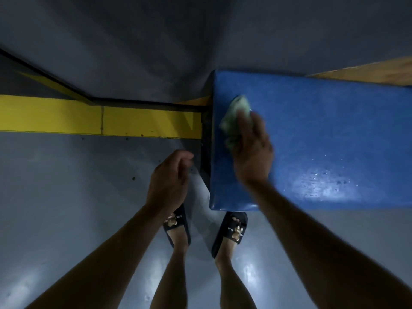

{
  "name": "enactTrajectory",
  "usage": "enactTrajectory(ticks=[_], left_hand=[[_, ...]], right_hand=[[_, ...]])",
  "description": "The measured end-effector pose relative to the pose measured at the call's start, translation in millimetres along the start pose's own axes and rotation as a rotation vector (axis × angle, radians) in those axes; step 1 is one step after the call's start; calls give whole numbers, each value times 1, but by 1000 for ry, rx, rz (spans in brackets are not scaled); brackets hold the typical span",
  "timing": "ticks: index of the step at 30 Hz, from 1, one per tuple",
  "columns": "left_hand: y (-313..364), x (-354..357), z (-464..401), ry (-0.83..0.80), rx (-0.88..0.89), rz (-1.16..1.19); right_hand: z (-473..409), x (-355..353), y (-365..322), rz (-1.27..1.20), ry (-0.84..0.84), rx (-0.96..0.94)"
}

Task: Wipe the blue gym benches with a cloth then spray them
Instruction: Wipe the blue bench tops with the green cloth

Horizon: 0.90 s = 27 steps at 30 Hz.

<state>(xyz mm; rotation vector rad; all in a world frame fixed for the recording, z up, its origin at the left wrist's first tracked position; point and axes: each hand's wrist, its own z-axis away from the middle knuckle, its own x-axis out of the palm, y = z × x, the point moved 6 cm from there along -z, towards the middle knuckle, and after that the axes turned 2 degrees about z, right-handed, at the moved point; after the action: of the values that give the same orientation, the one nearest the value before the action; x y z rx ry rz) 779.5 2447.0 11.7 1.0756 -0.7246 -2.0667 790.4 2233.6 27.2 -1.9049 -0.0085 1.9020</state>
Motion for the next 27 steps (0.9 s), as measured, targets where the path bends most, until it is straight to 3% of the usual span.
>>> enactTrajectory(ticks=[5,7,9,12,14,15,16,18,20,23,25,27], left_hand=[[7,6,0,-51,4,-50],[13,14,1,-72,13,-42],[19,23,4,-94,40,-47],[27,38,8,-124,74,-52],[29,44,9,-126,71,-46],[29,46,10,-120,68,-42],[30,47,11,-111,67,-37],[35,47,16,-96,83,-32],[41,48,22,-87,130,-60],[43,49,28,-95,178,-102],[41,48,28,-94,173,-101],[42,50,28,-101,174,-96]], right_hand=[[74,2,10,167,-158,-533],[64,-13,46,240,-131,-599],[45,-34,95,307,-96,-462],[31,-65,170,296,-39,39],[44,-68,182,238,27,313],[59,-62,168,184,41,361],[77,-54,143,91,72,350],[115,-37,73,-80,88,151],[150,-15,12,-31,-21,-130],[168,1,14,50,-151,-370],[154,-14,47,63,-148,-361],[134,-37,109,112,-154,-156]])
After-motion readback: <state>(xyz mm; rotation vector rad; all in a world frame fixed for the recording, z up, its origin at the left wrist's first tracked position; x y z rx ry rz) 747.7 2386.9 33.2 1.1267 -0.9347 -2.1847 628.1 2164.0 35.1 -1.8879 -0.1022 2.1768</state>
